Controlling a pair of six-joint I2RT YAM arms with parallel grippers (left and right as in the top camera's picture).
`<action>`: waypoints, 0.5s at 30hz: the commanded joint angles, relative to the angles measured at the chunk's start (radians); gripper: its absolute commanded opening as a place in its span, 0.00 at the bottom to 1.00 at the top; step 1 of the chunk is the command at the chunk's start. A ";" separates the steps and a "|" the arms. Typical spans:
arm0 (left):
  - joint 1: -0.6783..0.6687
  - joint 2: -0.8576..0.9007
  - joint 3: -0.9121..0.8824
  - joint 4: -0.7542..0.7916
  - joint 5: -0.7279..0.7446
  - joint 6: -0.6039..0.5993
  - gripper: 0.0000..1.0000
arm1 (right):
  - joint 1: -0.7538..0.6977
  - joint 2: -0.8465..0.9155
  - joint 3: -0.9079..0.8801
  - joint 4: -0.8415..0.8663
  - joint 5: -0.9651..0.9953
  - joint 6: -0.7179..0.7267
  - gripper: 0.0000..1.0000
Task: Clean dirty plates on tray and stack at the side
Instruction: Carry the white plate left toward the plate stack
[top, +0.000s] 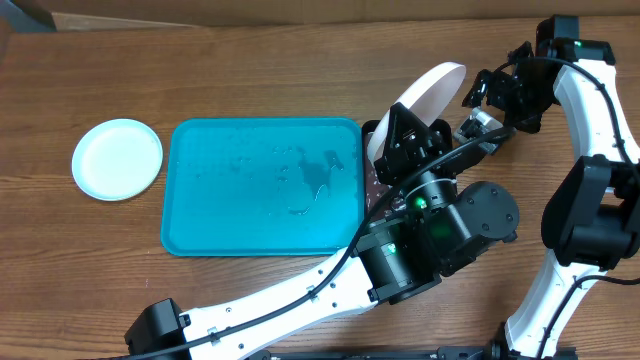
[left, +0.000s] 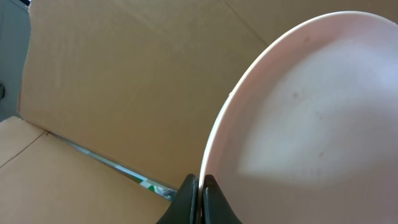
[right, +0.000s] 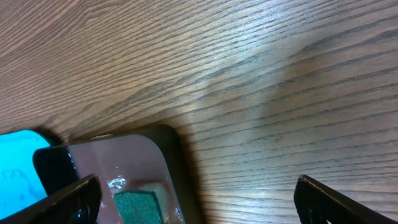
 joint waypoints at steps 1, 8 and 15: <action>-0.003 -0.023 0.022 0.008 -0.019 0.012 0.04 | -0.001 -0.027 0.014 0.003 0.000 0.005 1.00; -0.005 -0.021 0.020 -0.007 -0.109 -0.150 0.04 | -0.001 -0.027 0.014 0.003 0.000 0.005 1.00; -0.011 -0.017 0.019 -0.158 -0.120 -0.328 0.04 | -0.001 -0.027 0.014 0.003 0.000 0.005 1.00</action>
